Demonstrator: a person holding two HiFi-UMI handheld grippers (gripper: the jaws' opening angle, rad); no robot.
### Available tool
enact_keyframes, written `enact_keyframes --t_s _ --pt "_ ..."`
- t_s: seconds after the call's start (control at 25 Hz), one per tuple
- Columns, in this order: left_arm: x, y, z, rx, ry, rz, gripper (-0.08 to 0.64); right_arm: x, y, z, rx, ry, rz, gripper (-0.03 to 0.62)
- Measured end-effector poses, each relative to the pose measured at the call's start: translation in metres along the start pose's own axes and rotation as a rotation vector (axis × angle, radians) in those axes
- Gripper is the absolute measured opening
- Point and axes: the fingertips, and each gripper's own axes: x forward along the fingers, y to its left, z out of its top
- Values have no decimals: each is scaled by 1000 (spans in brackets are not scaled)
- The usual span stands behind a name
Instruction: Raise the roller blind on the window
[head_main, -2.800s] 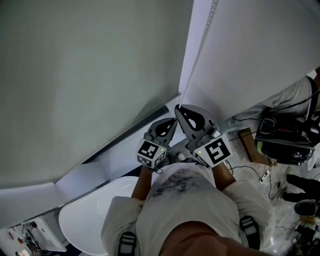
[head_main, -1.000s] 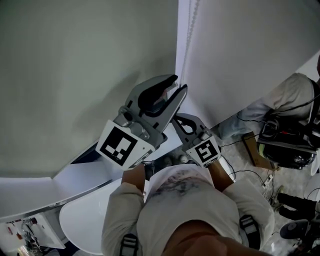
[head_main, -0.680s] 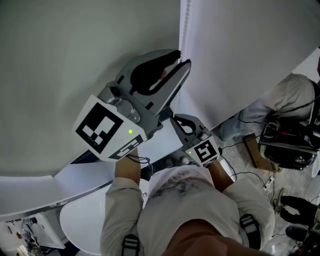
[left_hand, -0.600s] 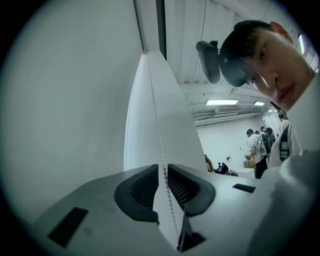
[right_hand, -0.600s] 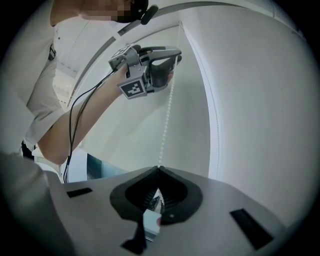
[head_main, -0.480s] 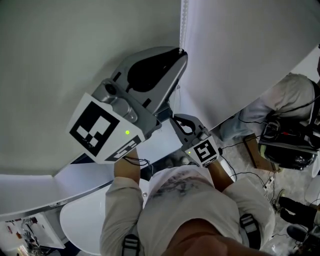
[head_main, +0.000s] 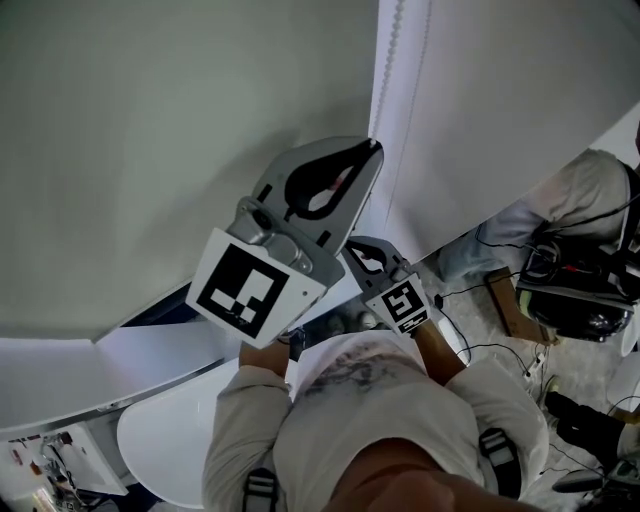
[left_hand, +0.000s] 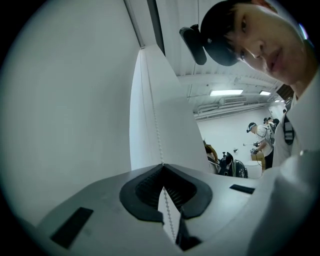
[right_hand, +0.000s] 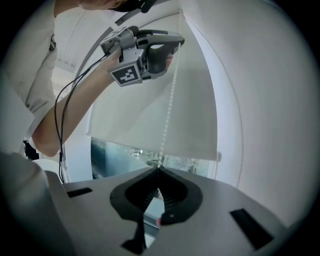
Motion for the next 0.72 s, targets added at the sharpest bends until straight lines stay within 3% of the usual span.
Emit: enact_keyframes --t_s 0.32,0.72 --pt "-12 -12 -42 -102 -26 19 6 0 0 -48 44 64 -3 61" --pt "-11 -10 -114 -115 24 86 6 11 -1 -118 101 185 14 61"
